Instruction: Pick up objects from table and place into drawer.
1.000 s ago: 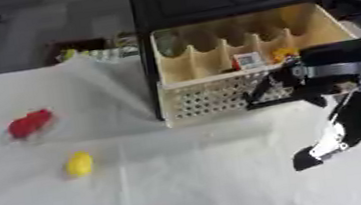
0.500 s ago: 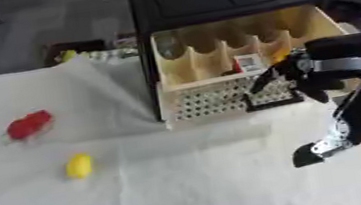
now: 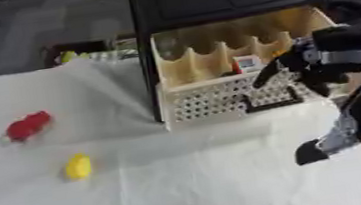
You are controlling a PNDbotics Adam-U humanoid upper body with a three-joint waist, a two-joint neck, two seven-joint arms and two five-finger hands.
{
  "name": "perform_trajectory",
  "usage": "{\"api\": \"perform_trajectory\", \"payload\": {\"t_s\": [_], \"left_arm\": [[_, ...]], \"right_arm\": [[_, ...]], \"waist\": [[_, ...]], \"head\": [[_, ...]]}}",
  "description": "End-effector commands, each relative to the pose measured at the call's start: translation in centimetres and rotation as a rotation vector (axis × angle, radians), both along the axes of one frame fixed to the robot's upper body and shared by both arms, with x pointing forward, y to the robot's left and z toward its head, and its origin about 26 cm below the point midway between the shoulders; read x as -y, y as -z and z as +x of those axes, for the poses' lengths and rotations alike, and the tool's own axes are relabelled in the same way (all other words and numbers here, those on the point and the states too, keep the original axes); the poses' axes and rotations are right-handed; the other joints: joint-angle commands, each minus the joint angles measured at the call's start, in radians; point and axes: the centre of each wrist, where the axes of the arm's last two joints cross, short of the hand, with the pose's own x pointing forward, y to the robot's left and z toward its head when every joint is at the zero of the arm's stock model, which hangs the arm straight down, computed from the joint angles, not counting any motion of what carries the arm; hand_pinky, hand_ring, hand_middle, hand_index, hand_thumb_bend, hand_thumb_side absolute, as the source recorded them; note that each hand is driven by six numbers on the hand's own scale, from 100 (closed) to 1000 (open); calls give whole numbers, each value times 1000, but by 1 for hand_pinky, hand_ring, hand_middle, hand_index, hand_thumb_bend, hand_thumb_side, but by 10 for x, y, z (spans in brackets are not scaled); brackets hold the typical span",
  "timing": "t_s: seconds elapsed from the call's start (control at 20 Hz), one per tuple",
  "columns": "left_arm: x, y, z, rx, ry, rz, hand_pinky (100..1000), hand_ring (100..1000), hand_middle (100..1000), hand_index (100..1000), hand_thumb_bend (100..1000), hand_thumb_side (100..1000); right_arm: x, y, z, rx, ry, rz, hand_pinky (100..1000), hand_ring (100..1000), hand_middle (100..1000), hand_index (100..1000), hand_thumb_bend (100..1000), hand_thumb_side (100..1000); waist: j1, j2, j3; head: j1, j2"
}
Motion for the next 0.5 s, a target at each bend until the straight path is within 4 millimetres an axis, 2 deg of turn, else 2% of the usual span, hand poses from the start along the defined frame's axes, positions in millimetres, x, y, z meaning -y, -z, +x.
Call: {"api": "perform_trajectory", "payload": {"t_s": [0.05,0.4,0.45,0.5], "left_arm": [[-3,-7,-1,29,-11,7,439,607,652,670,143,880],[-5,-8,-1,43,-22,-1,440,607,652,669,137,870],[-5,-8,-1,45,-22,-2,441,607,652,669,136,867],[-5,-8,-1,49,-22,-3,441,607,653,669,134,866]], "right_arm": [[3,-20,-10,71,-37,62,135,323,100,815,590,565],[7,-24,-11,103,-89,254,140,328,100,782,538,604],[7,-24,-11,105,-93,268,168,339,100,767,491,652],[7,-25,-11,116,-99,301,185,348,100,762,483,656]], "waist": [[1,-14,-4],[9,-13,-6],[9,-13,-6],[11,-13,-6]], "head": [[5,-8],[16,-5],[17,-5],[19,-5]]}}
